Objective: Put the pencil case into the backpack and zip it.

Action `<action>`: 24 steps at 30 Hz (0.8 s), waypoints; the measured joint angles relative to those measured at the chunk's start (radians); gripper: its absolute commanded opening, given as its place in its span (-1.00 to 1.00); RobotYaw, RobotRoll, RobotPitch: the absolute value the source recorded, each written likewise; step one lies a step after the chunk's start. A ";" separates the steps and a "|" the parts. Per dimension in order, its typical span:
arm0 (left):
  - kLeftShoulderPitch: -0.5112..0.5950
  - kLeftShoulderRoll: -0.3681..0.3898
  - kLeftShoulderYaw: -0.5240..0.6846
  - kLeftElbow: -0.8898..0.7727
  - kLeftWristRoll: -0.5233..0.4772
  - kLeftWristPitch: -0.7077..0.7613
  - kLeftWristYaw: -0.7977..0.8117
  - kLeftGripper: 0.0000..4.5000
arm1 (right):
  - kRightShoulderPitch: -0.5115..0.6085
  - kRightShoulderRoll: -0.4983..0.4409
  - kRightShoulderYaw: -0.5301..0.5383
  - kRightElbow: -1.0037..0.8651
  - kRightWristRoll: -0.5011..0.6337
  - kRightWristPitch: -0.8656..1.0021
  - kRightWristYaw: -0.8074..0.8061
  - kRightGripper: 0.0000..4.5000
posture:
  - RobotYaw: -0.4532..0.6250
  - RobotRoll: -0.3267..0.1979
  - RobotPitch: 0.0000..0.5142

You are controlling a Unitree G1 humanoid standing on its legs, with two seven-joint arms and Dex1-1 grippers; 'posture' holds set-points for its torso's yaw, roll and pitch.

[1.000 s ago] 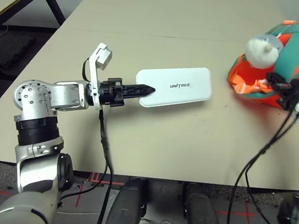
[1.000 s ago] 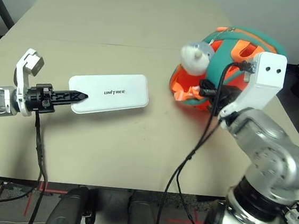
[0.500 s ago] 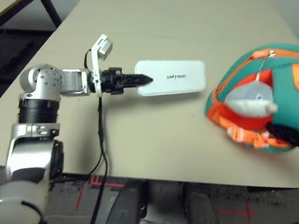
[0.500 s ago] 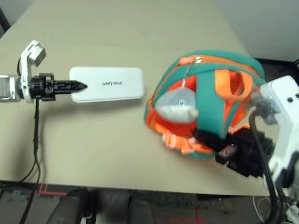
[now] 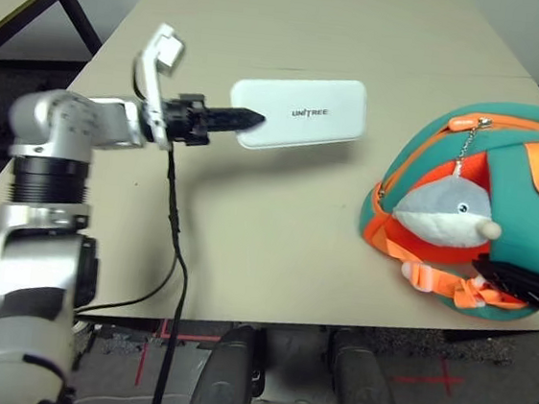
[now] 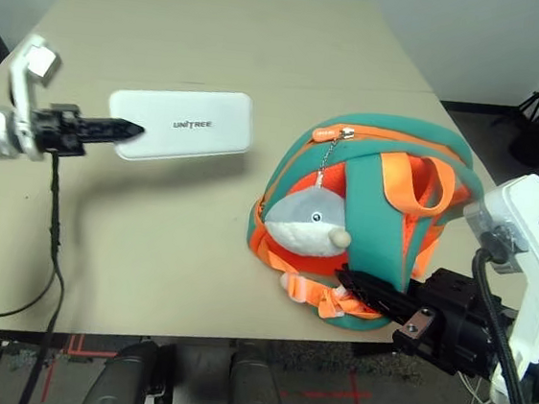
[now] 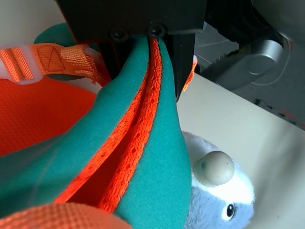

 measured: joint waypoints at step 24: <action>-0.222 -0.034 -0.362 0.039 0.223 -0.159 -0.418 -0.41 | -0.214 0.046 0.217 -0.010 -0.047 -0.008 -0.074 -0.89 | -0.62 0.25 -0.62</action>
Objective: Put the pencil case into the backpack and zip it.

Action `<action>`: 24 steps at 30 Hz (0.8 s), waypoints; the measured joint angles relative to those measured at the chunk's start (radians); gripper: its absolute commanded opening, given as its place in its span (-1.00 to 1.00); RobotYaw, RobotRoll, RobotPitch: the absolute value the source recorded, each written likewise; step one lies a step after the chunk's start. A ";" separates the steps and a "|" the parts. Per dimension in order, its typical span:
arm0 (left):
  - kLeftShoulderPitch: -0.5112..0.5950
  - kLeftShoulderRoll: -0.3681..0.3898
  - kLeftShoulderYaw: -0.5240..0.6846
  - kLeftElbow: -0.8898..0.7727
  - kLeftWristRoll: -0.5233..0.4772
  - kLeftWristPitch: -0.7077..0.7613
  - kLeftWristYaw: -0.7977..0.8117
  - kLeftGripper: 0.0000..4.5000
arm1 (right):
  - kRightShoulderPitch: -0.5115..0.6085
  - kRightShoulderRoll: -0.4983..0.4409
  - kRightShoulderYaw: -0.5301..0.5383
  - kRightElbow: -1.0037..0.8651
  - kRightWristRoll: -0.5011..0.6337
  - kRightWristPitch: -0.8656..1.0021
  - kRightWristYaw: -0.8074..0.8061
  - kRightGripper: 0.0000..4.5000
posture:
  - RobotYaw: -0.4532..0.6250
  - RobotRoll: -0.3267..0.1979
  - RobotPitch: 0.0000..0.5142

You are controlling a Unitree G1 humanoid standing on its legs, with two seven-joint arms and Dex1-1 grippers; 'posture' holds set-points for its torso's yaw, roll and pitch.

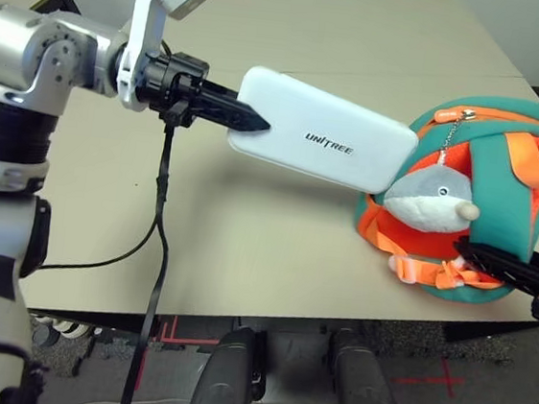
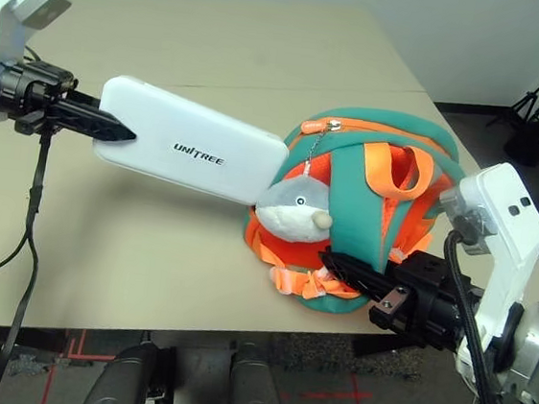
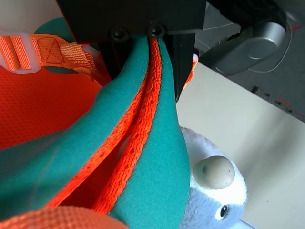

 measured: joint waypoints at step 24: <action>-0.166 -0.129 -0.124 0.101 0.116 -0.180 -0.080 -0.41 | -0.013 0.018 0.044 -0.026 0.000 -0.038 -0.044 -0.89 | -0.64 0.25 -0.61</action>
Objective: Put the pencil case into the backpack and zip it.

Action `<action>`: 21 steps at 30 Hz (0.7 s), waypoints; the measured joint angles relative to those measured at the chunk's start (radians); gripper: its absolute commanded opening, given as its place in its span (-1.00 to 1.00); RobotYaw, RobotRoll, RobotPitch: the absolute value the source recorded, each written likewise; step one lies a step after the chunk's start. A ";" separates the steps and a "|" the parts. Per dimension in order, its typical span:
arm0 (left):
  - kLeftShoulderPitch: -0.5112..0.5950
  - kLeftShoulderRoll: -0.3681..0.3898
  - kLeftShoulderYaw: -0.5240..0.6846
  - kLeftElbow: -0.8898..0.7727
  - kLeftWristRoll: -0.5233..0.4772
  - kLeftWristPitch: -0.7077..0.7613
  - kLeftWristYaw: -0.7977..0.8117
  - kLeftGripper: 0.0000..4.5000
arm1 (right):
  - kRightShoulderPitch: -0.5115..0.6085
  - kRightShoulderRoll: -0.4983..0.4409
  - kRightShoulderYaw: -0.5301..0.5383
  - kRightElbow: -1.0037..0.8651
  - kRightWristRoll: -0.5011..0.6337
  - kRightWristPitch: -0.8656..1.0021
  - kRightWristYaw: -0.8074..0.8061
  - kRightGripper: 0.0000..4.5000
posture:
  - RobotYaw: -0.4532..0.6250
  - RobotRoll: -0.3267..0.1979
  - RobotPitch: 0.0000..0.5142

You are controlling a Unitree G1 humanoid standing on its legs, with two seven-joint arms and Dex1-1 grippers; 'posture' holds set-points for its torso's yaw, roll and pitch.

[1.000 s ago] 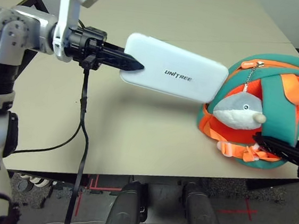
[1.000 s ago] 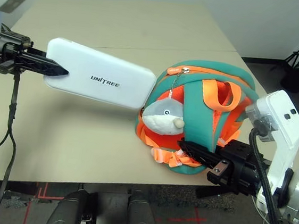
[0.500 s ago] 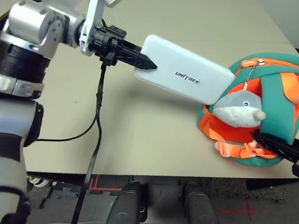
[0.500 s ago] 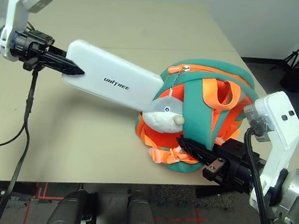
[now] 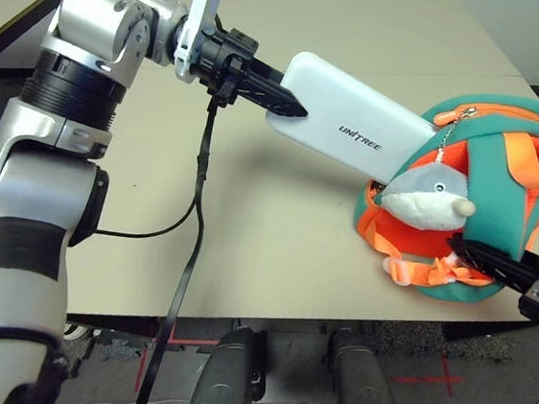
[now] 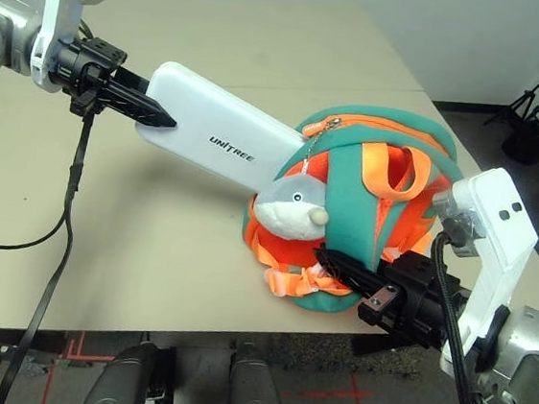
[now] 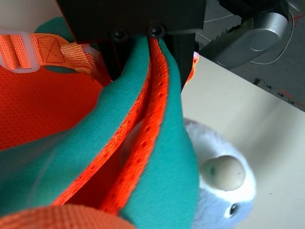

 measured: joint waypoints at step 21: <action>0.029 -0.244 -0.011 0.068 0.201 -0.264 0.043 -0.41 | -0.140 -0.001 0.172 0.026 -0.071 -0.026 0.016 -0.89 | -0.60 0.25 -0.64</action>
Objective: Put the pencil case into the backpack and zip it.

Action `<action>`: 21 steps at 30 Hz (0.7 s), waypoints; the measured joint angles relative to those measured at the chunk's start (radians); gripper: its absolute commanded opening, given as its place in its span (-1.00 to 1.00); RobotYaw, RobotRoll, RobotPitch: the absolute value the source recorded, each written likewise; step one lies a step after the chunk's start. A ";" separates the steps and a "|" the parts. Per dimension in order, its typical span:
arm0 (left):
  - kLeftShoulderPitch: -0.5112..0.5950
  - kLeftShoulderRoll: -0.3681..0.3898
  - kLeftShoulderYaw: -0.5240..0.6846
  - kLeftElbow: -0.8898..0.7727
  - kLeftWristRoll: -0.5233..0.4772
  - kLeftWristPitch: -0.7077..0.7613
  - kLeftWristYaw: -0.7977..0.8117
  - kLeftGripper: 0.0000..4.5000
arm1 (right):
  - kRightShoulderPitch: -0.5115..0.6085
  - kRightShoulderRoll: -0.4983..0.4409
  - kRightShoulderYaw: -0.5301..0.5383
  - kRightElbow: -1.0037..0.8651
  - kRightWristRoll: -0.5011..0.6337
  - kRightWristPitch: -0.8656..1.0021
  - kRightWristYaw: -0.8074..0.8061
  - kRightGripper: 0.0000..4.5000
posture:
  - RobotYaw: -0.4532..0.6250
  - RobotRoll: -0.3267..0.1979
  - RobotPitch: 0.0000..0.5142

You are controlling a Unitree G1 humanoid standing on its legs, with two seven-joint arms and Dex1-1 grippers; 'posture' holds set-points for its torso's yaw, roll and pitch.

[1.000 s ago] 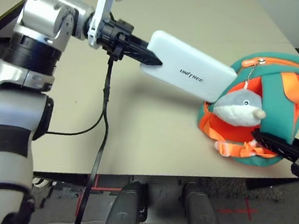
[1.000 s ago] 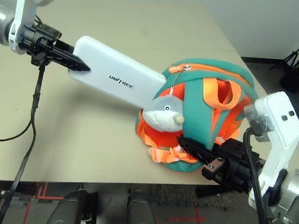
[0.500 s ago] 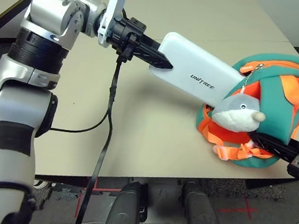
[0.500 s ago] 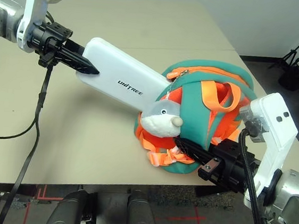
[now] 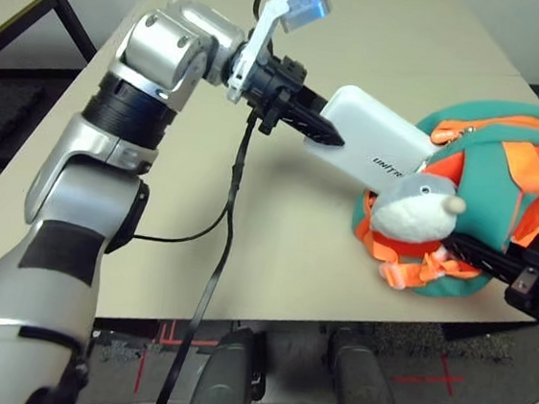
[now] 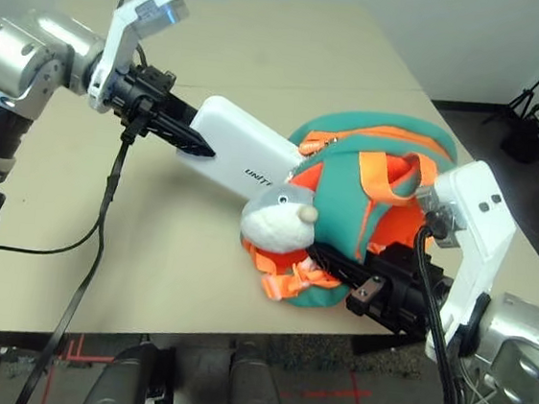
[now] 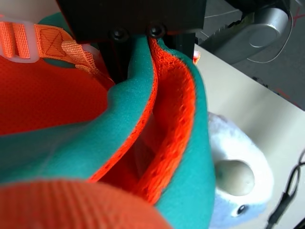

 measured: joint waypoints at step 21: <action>0.030 -0.149 0.012 0.082 0.092 0.009 0.031 -0.41 | -0.098 0.000 0.122 0.010 -0.035 -0.024 0.000 -0.89 | -0.59 0.25 -0.67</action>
